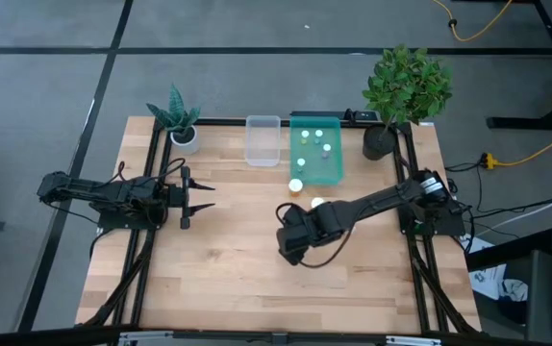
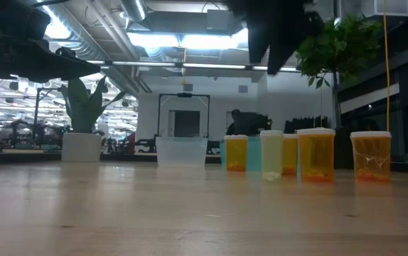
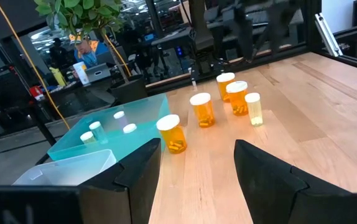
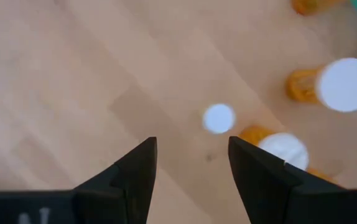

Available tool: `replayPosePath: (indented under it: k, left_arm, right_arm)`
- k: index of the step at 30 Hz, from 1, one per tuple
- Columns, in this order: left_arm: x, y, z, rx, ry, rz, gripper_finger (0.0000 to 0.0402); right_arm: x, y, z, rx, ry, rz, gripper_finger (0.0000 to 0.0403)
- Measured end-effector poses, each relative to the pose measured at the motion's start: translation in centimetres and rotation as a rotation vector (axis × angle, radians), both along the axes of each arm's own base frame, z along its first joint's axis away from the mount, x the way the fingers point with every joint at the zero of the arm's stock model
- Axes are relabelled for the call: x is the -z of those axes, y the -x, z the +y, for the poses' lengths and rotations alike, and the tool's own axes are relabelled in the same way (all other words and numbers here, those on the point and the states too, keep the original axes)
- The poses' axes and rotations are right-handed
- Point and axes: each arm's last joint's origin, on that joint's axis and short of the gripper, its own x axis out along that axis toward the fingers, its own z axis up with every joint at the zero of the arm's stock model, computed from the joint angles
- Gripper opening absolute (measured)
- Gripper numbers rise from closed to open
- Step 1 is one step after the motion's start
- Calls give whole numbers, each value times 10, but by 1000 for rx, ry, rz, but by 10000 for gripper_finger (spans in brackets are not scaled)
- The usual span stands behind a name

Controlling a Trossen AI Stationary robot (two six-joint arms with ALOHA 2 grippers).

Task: Pick and place medicine bottles into bin by pill shape (circle, oval)
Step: Put the yellow tablet bottle into the blue bin

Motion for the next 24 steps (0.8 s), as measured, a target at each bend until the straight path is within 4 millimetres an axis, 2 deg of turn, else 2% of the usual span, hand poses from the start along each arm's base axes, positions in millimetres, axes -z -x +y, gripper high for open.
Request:
replayPosePath:
  k: [11, 24]
  left_arm:
    - [0, 0, 0, 0, 0, 0, 195]
    - [0, 0, 0, 0, 0, 0, 195]
  right_arm:
    - [44, -2, -24, 64, -24, 40, 200]
    - [68, 2, -26, 63, -42, 46, 200]
